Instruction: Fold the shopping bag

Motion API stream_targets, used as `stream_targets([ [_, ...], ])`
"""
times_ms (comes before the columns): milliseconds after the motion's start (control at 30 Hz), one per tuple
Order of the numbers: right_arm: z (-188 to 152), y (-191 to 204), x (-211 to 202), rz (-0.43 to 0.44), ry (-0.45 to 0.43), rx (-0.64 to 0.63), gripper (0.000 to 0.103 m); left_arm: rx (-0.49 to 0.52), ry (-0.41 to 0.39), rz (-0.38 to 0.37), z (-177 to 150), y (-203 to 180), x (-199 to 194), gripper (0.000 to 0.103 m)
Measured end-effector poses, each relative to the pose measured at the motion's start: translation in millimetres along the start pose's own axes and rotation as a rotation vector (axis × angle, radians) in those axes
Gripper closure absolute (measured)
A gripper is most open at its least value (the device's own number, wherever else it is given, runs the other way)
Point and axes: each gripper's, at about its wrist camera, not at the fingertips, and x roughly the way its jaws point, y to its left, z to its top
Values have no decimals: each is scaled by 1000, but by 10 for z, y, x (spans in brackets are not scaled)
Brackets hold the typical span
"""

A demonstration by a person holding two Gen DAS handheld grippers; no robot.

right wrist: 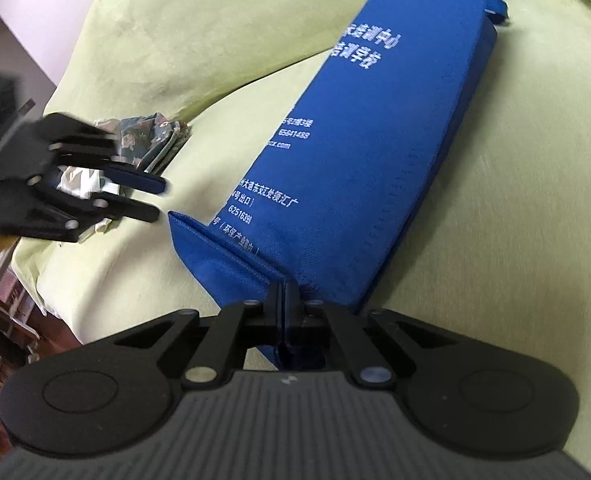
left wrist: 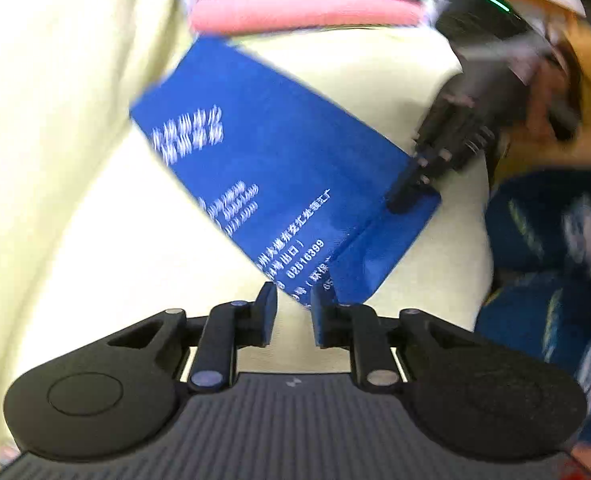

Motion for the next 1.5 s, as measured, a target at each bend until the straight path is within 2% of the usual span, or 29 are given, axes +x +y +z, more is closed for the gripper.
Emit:
stream_targets([
  [33,4,-9,-9,-1,4,8,103,65,-11,15,37,-94,-37,96],
  [133,36,23,27,-11,19,26,103,170,-33,-12,140,-281,47,97],
  [200,55,41,51,-22,26,33,103,188,-17,-25,189,-311,208,100],
  [333,76,80,59,-41,32,33,103,179,58,-55,170,-201,541,102],
  [467,92,102,68,-50,36,25,103,146,74,-112,140,-103,665,103],
  [567,81,207,49,-80,25,-38,103,102,78,-141,161,-29,699,103],
  [600,68,281,27,-106,13,-82,103,91,79,-148,165,-8,709,103],
  [633,47,387,-9,-144,-2,-156,98,80,81,-155,174,12,717,103],
  [733,-92,727,-164,-241,-53,-450,97,56,93,-180,225,77,736,103],
  [933,-516,1047,-236,-267,-62,-923,96,42,110,-203,280,85,803,103],
  [1133,-767,1183,7,-326,-35,-1250,92,10,128,-239,349,173,857,103],
  [1233,-856,1187,112,-360,-17,-1362,87,1,134,-251,386,199,884,103],
  [1300,-911,1185,144,-379,-25,-1398,87,-5,135,-254,408,206,899,103],
  [1500,-917,1176,154,-392,-24,-1358,87,-40,141,-261,468,228,937,103],
])
